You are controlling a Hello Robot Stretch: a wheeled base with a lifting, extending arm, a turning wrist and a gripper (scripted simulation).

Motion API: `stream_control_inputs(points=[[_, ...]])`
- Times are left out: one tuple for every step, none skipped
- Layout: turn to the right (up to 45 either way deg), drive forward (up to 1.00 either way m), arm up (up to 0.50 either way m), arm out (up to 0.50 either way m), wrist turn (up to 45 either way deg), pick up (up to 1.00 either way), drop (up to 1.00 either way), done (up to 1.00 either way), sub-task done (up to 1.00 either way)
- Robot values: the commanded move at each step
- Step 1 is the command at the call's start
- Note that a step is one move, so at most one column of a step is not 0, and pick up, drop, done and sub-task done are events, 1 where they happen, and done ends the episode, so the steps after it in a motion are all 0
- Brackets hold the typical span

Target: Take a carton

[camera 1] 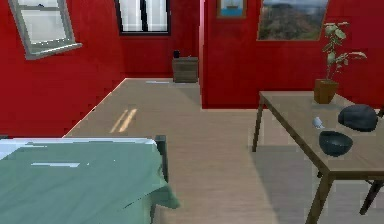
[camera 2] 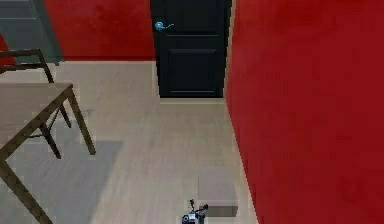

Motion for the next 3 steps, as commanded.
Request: stream_control_inputs(points=[[0.0,0.00,0.00,0.00,0.0,1.00,0.00,0.00,0.00],[0.0,0.00,0.10,0.00,0.0,0.00,0.00,0.00,0.00],[0.0,0.00,0.00,0.00,0.0,0.00,0.00,1.00,0.00]])
